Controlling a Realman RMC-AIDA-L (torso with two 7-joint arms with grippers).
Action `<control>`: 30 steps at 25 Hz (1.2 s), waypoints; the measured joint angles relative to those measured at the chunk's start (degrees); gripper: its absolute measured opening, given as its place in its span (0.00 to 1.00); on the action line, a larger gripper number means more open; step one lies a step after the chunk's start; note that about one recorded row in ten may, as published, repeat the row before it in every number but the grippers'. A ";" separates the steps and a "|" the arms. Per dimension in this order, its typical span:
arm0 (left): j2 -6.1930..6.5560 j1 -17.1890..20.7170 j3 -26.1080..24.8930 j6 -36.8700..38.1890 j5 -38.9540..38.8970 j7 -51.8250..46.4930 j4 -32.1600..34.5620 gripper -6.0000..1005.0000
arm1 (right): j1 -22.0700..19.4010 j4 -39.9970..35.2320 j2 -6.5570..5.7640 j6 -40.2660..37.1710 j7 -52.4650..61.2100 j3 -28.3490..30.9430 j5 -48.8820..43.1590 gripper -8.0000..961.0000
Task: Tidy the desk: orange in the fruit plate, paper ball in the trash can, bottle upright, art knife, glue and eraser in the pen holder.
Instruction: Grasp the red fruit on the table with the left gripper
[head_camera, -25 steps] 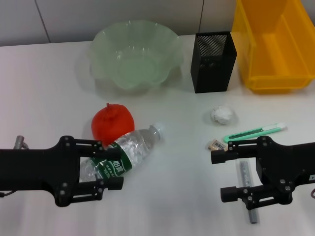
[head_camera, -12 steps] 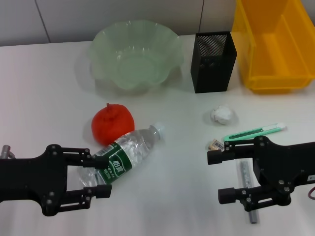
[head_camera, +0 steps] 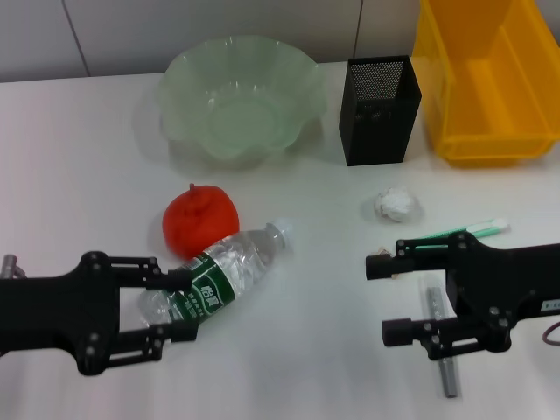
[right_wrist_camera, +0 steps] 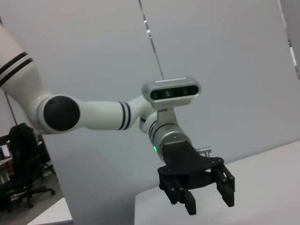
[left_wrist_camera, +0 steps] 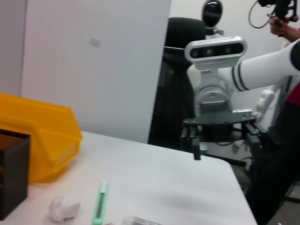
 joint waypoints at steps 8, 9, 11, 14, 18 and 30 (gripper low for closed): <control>-0.42 0.09 0.11 -7.26 -2.39 -1.88 2.44 0.49 | -1.82 -3.63 -0.37 0.31 5.07 -0.14 -0.35 0.76; -0.43 -0.05 0.24 -9.98 -2.98 -2.34 2.75 0.49 | -3.41 -5.57 -0.38 0.49 6.71 -0.07 -0.47 0.76; -0.43 -0.05 0.24 -9.98 -2.98 -2.34 2.75 0.49 | -4.44 -6.62 -0.39 0.61 7.45 0.15 -0.48 0.76; -0.37 -2.54 2.35 -19.10 -3.25 -4.22 3.27 0.49 | -6.94 -9.11 -0.41 0.76 8.92 0.53 -0.40 0.76; -0.42 -4.53 7.05 -25.67 -3.25 -6.68 3.44 0.49 | -9.36 -11.75 -0.42 0.71 10.03 2.60 -0.29 0.76; -0.41 -7.19 16.09 -40.65 -2.85 -12.13 2.12 0.47 | -12.87 -15.15 -0.76 0.23 10.70 10.23 -0.59 0.76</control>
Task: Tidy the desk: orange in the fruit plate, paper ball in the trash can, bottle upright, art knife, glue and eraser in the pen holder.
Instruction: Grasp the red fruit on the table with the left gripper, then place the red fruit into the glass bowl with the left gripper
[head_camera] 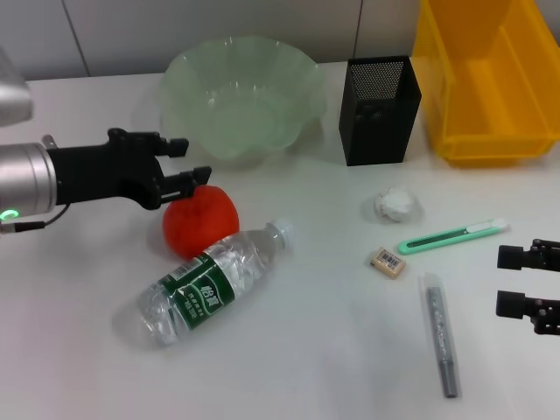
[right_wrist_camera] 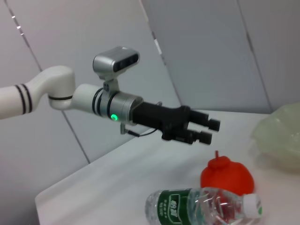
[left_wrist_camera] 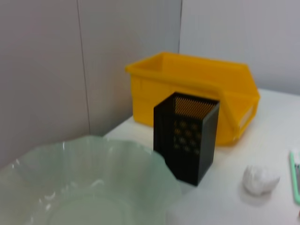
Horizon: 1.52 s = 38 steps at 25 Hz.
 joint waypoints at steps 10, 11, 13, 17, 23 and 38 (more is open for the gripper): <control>0.14 -0.57 4.01 -3.90 2.37 -1.49 -4.22 0.47 | 1.94 0.34 -0.02 0.42 -0.40 -0.59 -0.07 0.76; 0.13 -0.64 4.04 -4.18 2.37 -1.49 -4.39 0.46 | 2.21 0.35 -0.01 0.42 -0.44 -0.66 -0.09 0.76; 0.09 -0.79 4.10 -4.48 2.38 -1.50 -4.50 0.46 | 2.62 0.39 0.01 0.36 -0.49 -0.85 -0.12 0.76; 0.02 -1.41 5.01 -5.92 2.46 -1.50 -4.79 0.46 | 3.02 0.46 0.11 -0.01 -0.52 -1.58 -0.18 0.76; 0.10 -2.17 7.52 -8.14 2.49 -1.50 -6.63 0.45 | 2.68 0.45 0.14 -0.04 -0.55 -1.58 -0.13 0.76; 0.28 -2.85 10.24 -7.74 2.89 -2.91 -6.26 0.41 | 2.50 0.31 0.25 -0.04 -0.60 -1.50 0.31 0.76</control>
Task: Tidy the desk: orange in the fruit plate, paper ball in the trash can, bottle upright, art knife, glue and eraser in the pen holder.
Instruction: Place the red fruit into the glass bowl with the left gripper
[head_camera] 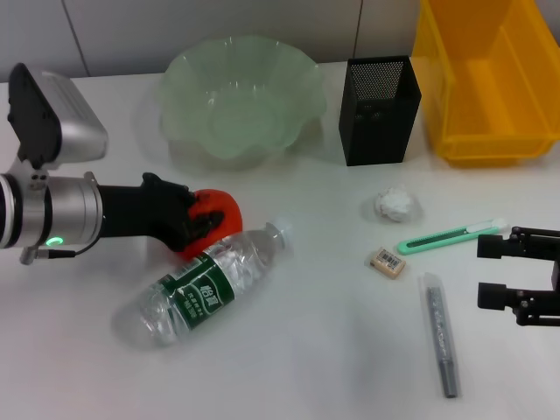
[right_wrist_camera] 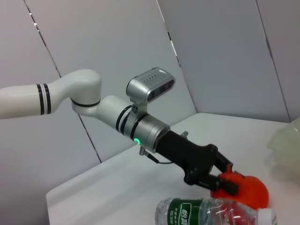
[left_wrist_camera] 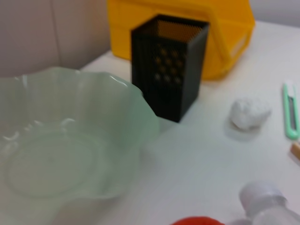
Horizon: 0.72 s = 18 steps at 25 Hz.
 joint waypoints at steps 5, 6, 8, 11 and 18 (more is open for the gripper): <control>-0.07 -0.07 1.27 0.26 1.66 -0.08 0.66 0.26 | 0.33 0.08 0.00 0.07 0.00 0.12 0.04 0.76; -0.09 0.10 1.34 0.42 1.66 -0.17 1.43 0.25 | 0.37 0.09 0.00 0.15 0.00 0.10 0.05 0.76; -0.10 0.58 1.37 0.64 1.58 -0.65 3.18 0.23 | 0.43 0.11 0.00 0.34 0.00 0.02 0.05 0.76; -0.01 1.55 1.40 0.90 1.73 -1.97 6.97 0.21 | 0.54 0.14 0.00 0.47 0.00 0.13 0.05 0.76; 0.17 2.76 1.30 1.18 3.02 -4.59 13.09 0.15 | 0.62 0.15 0.00 0.53 0.00 0.64 0.05 0.76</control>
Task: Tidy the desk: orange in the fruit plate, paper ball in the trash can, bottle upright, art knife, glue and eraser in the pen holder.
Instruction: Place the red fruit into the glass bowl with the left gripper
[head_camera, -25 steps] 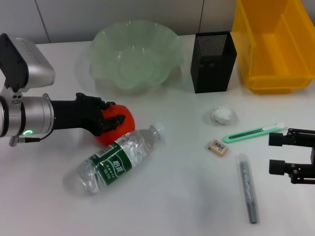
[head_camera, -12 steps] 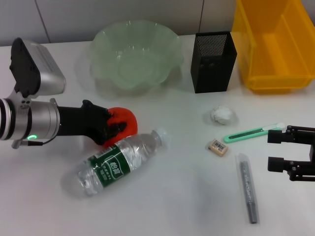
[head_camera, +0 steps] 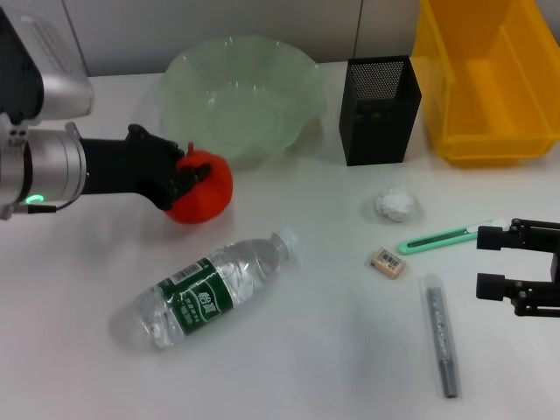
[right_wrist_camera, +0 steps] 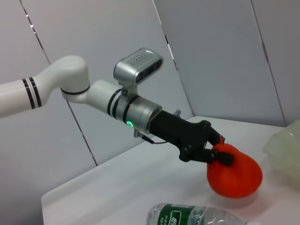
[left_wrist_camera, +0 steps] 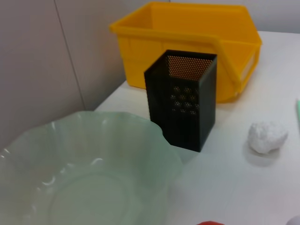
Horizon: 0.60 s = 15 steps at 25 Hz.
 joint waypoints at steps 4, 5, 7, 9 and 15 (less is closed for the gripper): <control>-0.09 0.23 0.12 2.91 3.27 -4.04 7.30 0.13 | 0.01 -0.01 0.00 0.09 0.00 0.05 0.03 0.76; -0.11 0.24 0.14 3.27 3.44 -4.35 8.17 0.13 | 0.01 -0.01 0.00 0.09 0.00 0.05 0.03 0.76; -0.13 0.28 0.18 3.58 3.44 -5.01 10.26 0.12 | 0.01 0.00 0.00 0.10 0.00 0.05 0.04 0.76; -0.18 0.27 0.19 3.33 3.45 -5.30 11.52 0.11 | 0.01 -0.01 0.00 0.11 0.00 0.05 0.05 0.76; -0.42 -0.75 0.86 -2.72 2.97 -4.72 12.16 0.08 | -0.29 -0.01 0.08 -0.04 0.00 0.01 0.09 0.76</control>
